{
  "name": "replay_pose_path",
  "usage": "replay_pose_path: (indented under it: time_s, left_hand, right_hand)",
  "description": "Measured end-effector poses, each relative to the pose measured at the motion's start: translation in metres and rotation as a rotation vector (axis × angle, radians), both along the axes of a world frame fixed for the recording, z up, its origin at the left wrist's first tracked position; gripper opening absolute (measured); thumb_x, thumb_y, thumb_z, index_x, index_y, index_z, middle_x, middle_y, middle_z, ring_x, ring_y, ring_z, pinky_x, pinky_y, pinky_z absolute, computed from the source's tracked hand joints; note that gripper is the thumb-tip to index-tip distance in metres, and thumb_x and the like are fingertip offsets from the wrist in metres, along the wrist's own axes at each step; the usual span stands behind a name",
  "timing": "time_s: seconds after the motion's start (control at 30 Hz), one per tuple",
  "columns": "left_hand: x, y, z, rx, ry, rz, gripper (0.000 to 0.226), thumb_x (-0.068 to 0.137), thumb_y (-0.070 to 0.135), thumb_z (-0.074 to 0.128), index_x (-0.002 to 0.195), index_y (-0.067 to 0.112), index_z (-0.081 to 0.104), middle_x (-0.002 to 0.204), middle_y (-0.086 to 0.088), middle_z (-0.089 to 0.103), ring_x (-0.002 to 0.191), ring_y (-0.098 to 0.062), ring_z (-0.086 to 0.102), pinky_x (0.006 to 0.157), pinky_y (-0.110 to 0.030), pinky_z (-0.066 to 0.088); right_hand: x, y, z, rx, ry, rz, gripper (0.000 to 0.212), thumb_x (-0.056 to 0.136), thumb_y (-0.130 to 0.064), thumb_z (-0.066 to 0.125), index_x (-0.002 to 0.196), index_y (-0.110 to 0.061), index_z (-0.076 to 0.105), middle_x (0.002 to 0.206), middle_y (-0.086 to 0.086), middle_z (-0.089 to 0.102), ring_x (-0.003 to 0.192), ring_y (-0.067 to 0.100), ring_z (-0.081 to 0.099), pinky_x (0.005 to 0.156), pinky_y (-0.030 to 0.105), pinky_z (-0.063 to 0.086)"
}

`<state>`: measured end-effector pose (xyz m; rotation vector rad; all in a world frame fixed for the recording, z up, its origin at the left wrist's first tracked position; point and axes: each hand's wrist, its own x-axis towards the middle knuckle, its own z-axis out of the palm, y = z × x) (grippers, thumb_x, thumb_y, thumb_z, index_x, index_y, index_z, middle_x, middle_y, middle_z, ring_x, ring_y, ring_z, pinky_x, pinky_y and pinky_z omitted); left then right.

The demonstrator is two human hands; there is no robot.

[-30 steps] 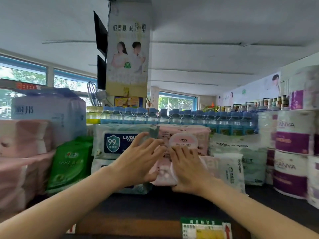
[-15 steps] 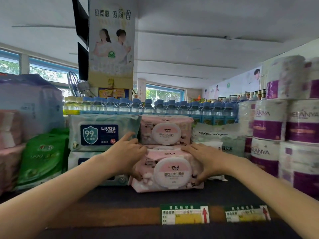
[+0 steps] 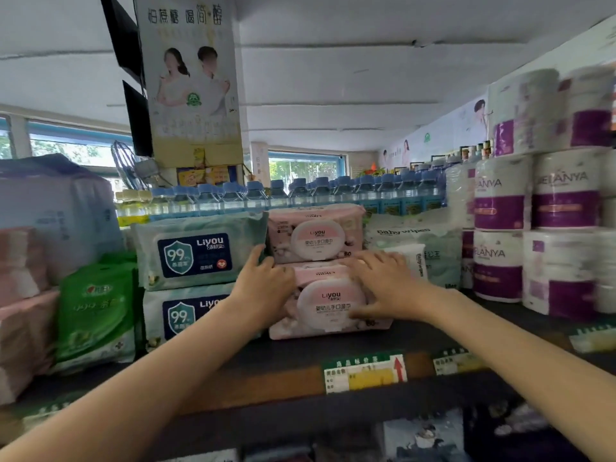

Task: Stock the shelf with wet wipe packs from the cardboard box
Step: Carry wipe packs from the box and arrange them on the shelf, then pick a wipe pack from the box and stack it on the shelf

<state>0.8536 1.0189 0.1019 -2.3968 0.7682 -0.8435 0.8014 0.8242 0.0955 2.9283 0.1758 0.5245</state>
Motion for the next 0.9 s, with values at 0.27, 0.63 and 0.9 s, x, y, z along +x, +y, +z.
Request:
replay_pose_path:
  time_s: [0.27, 0.63, 0.9]
  left_hand:
    - [-0.100, -0.049, -0.020, -0.191, 0.061, -0.603, 0.031, 0.093, 0.028, 0.041, 0.120, 0.017, 0.050, 0.128, -0.004, 0.052, 0.124, -0.027, 0.044, 0.110, -0.042, 0.019]
    - [-0.358, -0.135, -0.227, 0.526, 0.557, -1.221, 0.031, 0.093, 0.028, 0.043, 0.121, 0.016, 0.050, 0.120, -0.004, 0.052, 0.111, -0.025, 0.053, 0.101, -0.040, 0.029]
    - [-0.595, -0.135, -0.326, 0.809, 0.523, -1.600, 0.033, 0.093, 0.027, 0.041, 0.122, 0.018, 0.052, 0.128, -0.004, 0.053, 0.117, -0.022, 0.054, 0.097, -0.037, 0.034]
  right_hand:
    - [-0.137, -0.020, -0.008, 0.162, -0.187, -0.304, 0.065, 0.088, -0.041, 0.055, 0.143, -0.021, 0.025, 0.145, 0.005, 0.027, 0.133, 0.027, 0.025, 0.109, 0.043, 0.028]
    - [-0.550, 0.020, -0.207, 0.622, 0.352, -1.167, 0.033, 0.092, -0.026, 0.055, 0.121, -0.010, 0.055, 0.116, 0.005, 0.062, 0.104, 0.020, 0.057, 0.076, 0.017, 0.035]
    - [-0.801, 0.116, -0.315, 0.910, 0.460, -1.625, 0.013, 0.089, -0.018, 0.057, 0.094, -0.009, 0.066, 0.096, 0.008, 0.067, 0.090, 0.021, 0.058, 0.067, 0.025, 0.040]
